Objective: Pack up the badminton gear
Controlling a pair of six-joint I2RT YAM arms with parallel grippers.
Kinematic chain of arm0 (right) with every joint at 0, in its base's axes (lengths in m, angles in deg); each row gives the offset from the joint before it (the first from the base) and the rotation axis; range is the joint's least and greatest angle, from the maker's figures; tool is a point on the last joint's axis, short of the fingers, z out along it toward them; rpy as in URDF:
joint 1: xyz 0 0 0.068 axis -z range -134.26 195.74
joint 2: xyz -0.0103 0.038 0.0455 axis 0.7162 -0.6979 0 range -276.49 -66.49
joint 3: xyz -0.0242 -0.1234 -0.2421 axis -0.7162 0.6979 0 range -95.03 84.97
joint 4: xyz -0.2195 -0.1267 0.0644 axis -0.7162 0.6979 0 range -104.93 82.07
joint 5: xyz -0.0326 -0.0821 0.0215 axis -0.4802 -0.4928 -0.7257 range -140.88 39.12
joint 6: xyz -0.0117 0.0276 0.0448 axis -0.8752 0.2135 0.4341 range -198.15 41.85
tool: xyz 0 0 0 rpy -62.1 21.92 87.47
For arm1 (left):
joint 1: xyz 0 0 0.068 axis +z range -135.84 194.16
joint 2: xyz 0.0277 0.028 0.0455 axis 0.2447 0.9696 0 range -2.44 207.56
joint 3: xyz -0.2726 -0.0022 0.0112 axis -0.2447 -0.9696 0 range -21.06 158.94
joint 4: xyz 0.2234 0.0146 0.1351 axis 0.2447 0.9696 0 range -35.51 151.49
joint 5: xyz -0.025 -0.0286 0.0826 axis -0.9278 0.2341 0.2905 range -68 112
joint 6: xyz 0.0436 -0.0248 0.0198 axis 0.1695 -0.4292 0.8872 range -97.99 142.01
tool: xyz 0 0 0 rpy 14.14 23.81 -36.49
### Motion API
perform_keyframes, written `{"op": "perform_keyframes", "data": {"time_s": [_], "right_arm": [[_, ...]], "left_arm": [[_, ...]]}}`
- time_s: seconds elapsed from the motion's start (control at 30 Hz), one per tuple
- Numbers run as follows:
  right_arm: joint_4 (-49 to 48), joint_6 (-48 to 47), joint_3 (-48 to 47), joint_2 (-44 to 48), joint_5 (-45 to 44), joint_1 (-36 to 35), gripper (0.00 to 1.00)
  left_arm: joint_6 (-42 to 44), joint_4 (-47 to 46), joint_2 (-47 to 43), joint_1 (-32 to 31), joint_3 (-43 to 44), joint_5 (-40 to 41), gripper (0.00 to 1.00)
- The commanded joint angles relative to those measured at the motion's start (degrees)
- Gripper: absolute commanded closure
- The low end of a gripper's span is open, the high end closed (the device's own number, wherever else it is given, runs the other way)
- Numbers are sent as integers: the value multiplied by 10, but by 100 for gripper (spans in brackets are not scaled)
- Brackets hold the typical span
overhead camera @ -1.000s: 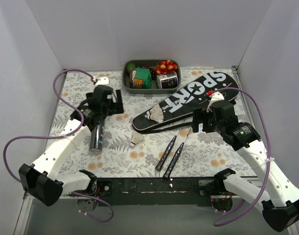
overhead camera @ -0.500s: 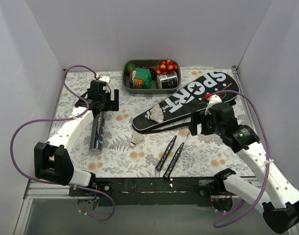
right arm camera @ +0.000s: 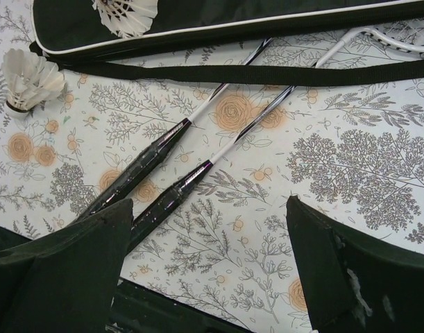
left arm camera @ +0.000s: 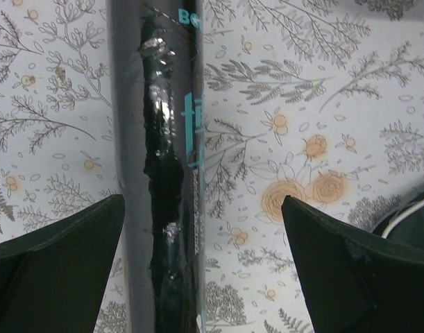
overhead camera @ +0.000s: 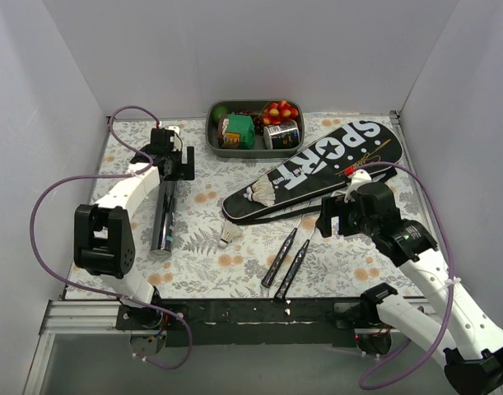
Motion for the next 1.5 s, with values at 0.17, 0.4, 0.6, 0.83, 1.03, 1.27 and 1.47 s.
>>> {"op": "perform_keyframes", "data": {"time_s": [0.17, 0.4, 0.6, 0.83, 1.03, 1.27, 1.47], "right_arm": [[16, -3, -15, 38, 15, -1, 2], [18, -1, -6, 53, 23, -1, 2], [29, -3, -5, 65, 45, -1, 2], [44, -5, 5, 85, 54, -1, 2], [39, -2, 7, 83, 63, -1, 2], [33, 10, 6, 79, 80, -1, 3], [42, 11, -10, 82, 81, -1, 3]], "left_arm": [[-1, -17, 80, 34, 70, 12, 2], [22, -22, 143, 35, 115, 37, 2], [41, -23, 196, 37, 145, 12, 2], [55, -34, 226, 38, 135, 1, 2], [67, -50, 215, 38, 104, -35, 24], [70, -68, 183, 38, 71, -61, 57], [61, -54, 148, 37, 92, -138, 82]]}}
